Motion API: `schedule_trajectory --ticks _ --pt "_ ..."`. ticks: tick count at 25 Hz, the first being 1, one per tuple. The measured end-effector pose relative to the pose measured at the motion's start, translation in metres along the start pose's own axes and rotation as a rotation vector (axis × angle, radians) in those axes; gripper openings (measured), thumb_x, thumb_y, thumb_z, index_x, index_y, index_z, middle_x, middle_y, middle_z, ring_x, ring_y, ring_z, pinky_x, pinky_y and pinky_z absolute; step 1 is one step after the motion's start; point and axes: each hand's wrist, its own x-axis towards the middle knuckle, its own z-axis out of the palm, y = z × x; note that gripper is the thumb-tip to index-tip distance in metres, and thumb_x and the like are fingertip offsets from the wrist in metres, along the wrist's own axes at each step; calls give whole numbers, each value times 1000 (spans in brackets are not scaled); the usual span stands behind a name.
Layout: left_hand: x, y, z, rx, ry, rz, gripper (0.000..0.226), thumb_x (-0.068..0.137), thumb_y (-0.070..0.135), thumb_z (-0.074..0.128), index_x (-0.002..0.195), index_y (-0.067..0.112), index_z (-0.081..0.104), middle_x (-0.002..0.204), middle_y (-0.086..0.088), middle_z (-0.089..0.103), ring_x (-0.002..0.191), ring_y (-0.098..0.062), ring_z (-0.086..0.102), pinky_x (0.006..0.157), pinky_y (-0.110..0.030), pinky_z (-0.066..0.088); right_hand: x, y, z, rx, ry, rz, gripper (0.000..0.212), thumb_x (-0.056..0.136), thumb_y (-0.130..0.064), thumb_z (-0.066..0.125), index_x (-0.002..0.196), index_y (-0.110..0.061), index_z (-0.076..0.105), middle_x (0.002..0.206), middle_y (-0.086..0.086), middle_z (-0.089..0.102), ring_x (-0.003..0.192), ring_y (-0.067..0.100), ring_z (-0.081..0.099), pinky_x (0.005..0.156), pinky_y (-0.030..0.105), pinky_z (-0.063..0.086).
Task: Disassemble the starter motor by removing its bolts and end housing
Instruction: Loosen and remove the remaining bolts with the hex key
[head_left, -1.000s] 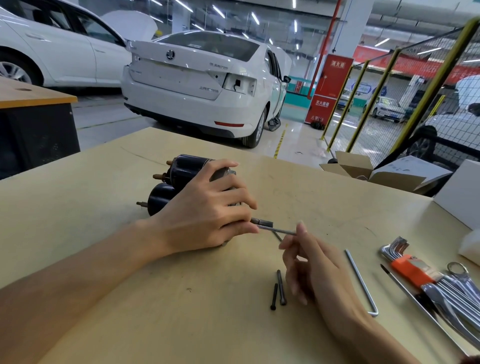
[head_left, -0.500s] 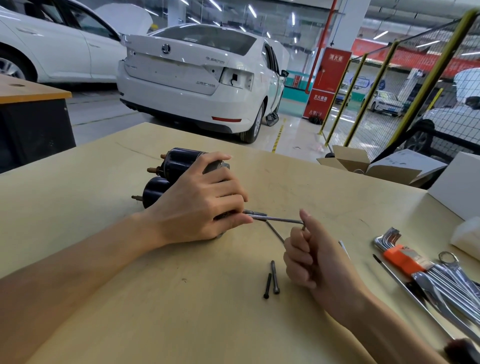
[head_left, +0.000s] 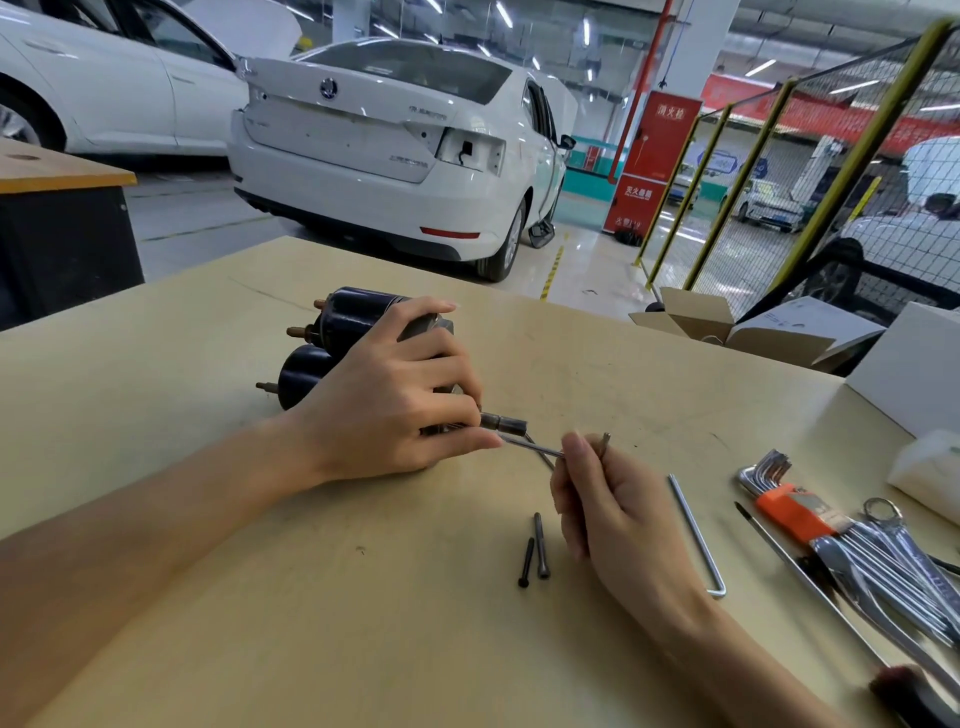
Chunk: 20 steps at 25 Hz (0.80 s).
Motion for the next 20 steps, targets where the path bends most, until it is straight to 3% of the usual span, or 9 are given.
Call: schedule_trajectory --ticks 4,6,8,11,14,18,20 --pt "1 0 1 -23 10 -22 33 93 42 70 71 18 72 81 8 69 83 -17 64 110 -50 36 -2 0 2 106 -12 65 49 97 -47 37 77 -4 53 59 1 52 41 17 41 41 20 32" --pt "0 1 1 -40 13 -40 32 92 42 71 71 18 71 80 9 70 83 -17 64 110 -50 35 -3 -1 2 221 -55 126 60 98 -61 30 73 -11 51 55 3 48 40 18 40 38 23 29" --pt "0 2 1 -57 13 -58 32 91 42 72 70 18 71 80 9 69 84 -16 64 111 -51 35 -3 -1 2 312 -83 192 59 90 -68 28 66 -18 49 53 4 42 41 18 37 38 24 27" --pt "0 5 2 -74 21 -93 31 90 41 73 70 18 70 80 10 69 86 -16 65 112 -50 33 -1 0 0 398 -97 206 40 83 -52 36 66 -18 47 54 5 37 41 18 35 39 25 22" --pt "0 8 3 -78 40 -119 30 91 41 73 72 18 73 81 9 69 88 -16 65 111 -51 34 -1 1 -1 315 -61 112 23 81 -27 38 69 -13 53 53 8 39 41 20 36 40 26 20" --pt "0 9 2 -103 32 -127 30 91 44 71 74 19 76 81 10 70 91 -16 66 112 -50 33 -3 3 0 213 -10 46 39 95 0 34 74 -12 65 50 9 40 40 20 36 39 20 28" --pt "-1 9 2 -106 29 -120 32 90 45 70 73 20 75 80 10 69 91 -16 66 113 -49 32 -3 3 1 192 -11 37 44 98 3 32 75 -13 66 49 9 40 39 19 35 39 19 29"
